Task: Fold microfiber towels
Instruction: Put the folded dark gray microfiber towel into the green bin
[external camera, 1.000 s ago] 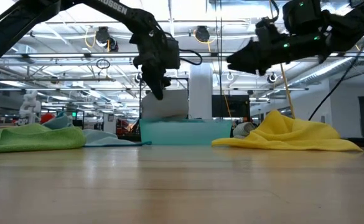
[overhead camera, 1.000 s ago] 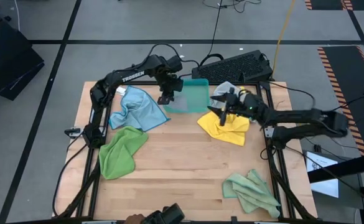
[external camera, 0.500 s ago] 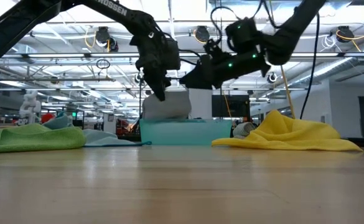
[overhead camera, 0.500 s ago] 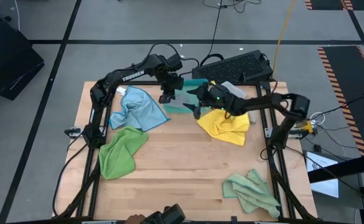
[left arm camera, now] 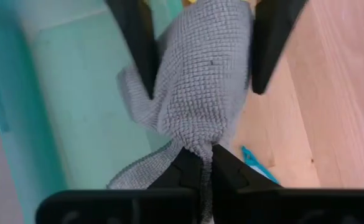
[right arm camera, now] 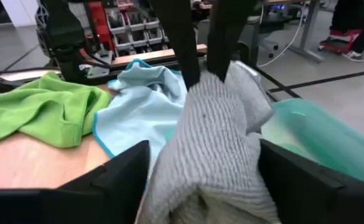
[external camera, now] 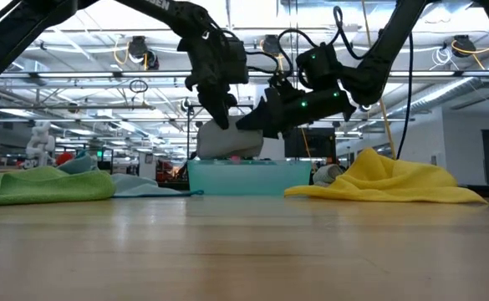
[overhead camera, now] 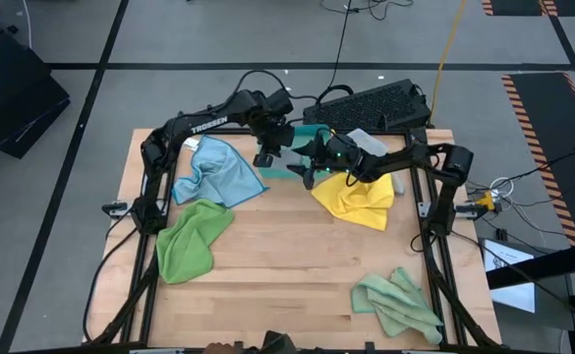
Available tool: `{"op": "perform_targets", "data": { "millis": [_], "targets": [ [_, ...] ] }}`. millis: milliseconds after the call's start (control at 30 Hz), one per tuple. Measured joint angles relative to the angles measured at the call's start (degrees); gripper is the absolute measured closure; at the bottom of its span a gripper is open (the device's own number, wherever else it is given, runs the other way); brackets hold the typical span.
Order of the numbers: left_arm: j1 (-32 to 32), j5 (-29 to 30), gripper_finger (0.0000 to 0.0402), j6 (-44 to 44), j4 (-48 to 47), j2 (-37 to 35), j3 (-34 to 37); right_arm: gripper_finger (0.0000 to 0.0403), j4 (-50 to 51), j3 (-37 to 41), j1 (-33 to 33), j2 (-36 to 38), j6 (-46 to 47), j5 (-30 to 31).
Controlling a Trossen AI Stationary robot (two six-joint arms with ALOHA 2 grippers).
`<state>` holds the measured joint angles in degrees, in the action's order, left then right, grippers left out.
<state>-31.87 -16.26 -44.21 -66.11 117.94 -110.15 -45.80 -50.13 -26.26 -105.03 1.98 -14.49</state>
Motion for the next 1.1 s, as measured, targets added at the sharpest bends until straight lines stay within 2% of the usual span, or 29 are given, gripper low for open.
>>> {"op": "perform_targets", "data": {
  "millis": [100, 267, 300, 400, 500, 667, 767, 933, 1100],
  "targets": [
    [0.1, 0.3, 0.0395, 0.9, 0.0, -0.2, 0.0, 0.022, 0.2, 0.0, 0.0, 0.0, 0.5, -2.2],
    [0.7, 0.4, 0.0381, 1.3, -0.1, -0.4, 0.0, 0.0362, 0.2, 0.0, 0.0, 0.0, -0.4, -2.3],
    [0.9, 0.5, 0.038, 1.3, -0.1, -0.4, 0.0, 0.038, 0.2, 0.0, 0.0, 0.2, -1.2, -2.3],
    [1.6, 1.2, 0.0378, 2.1, -0.9, -0.4, 0.0, 0.0384, -0.4, 0.0, 0.0, 0.4, -2.5, -2.1],
    [3.2, 5.3, 0.0355, 3.4, -1.0, -0.4, 0.0, 0.0383, -0.7, 0.0, -0.3, 0.5, -2.5, -2.2],
    [5.9, 17.2, 0.0248, 5.9, 0.6, -1.9, 0.0, 0.0393, -1.1, 0.0, -0.8, 0.6, -2.6, -2.2],
    [6.9, 20.2, 0.0181, 6.2, 1.4, -2.5, 0.0, 0.0393, -1.1, 0.0, -0.8, 0.6, -2.7, -2.2],
    [6.9, 15.5, 0.0108, 6.2, 3.5, -2.7, 0.0, 0.0393, -1.1, 0.0, -0.8, 0.7, -3.4, -2.2],
    [4.5, 8.9, 0.0089, 5.8, 4.7, -1.7, 0.1, 0.0393, -1.1, 0.0, -0.8, 0.7, -4.2, -2.2]
  ]
}}
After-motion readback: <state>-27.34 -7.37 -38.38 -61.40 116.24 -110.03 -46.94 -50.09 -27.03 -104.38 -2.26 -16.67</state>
